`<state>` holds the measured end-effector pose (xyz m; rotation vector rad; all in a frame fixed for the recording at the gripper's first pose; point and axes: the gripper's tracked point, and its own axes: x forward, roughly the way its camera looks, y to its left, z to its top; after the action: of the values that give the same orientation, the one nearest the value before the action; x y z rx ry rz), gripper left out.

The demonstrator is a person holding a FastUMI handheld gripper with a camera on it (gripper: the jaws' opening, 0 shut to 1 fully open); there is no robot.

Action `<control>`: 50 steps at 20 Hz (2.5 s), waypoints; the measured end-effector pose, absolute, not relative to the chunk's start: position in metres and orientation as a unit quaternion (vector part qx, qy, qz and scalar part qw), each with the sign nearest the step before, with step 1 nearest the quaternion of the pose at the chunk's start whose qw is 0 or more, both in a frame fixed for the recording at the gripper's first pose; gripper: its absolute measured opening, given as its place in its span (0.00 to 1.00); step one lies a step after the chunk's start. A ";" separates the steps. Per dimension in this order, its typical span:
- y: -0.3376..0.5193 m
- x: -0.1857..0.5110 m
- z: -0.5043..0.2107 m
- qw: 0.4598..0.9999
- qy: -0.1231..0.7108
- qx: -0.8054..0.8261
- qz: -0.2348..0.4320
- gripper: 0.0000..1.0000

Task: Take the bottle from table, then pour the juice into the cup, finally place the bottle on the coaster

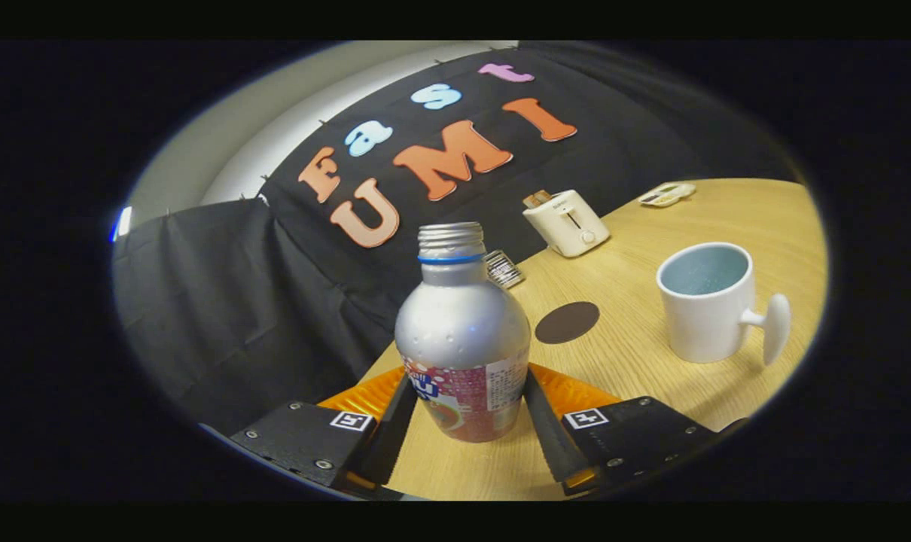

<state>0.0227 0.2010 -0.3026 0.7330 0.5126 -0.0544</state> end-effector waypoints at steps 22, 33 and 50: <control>0.188 0.015 -0.292 0.746 0.236 0.619 -0.064 0.77; 0.166 0.023 -0.277 0.667 0.205 0.714 -0.057 0.77; 0.160 0.040 -0.268 0.584 0.144 0.796 -0.065 0.77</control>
<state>0.0396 0.1597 -0.2678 1.8584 0.3369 -0.1517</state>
